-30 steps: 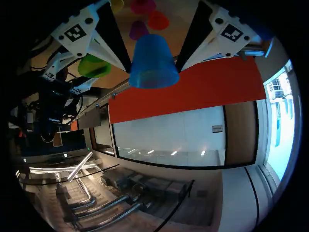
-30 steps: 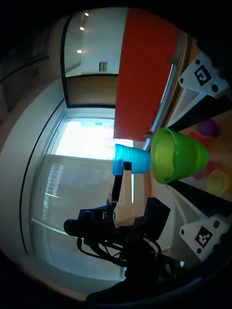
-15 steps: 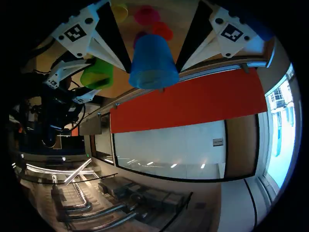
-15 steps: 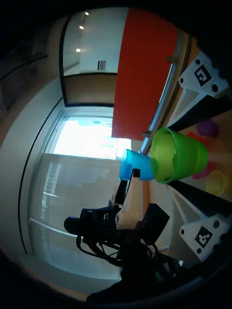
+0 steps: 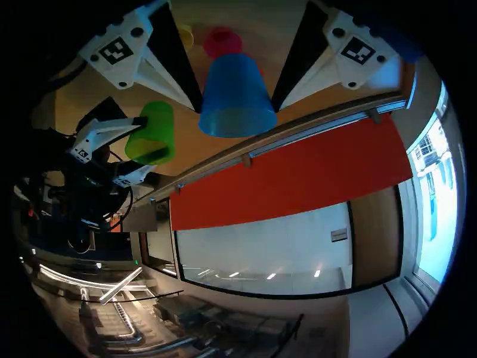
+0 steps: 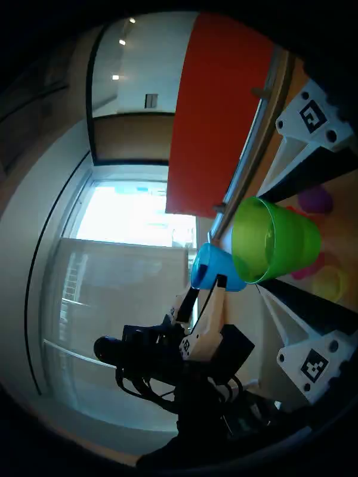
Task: Pour water
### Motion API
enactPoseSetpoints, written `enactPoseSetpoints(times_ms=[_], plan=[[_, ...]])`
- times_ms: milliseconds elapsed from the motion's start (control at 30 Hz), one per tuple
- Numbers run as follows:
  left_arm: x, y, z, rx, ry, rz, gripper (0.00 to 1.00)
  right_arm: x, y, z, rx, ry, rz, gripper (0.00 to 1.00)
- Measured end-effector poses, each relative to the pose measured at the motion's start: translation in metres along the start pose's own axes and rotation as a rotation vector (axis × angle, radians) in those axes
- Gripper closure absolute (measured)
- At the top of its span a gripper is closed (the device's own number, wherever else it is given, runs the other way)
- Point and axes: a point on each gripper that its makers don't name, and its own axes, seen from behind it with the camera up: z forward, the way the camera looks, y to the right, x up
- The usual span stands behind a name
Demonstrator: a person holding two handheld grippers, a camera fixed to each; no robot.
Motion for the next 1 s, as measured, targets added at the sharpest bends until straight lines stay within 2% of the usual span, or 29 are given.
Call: enactPoseSetpoints(times_ms=[200, 400, 1000], plan=[[-0.013, 0.002, -0.001, -0.009, -0.049, 0.012, 0.16, -0.006, 0.005, -0.002, -0.005, -0.020, 0.010, 0.10], [-0.031, 0.004, -0.002, -0.008, -0.113, 0.048, 0.15, -0.011, 0.010, -0.004, -0.006, -0.035, 0.017, 0.10], [-0.100, 0.014, -0.013, -0.046, -0.301, 0.128, 0.15, -0.032, 0.018, -0.008, -0.005, -0.082, 0.019, 0.10]])
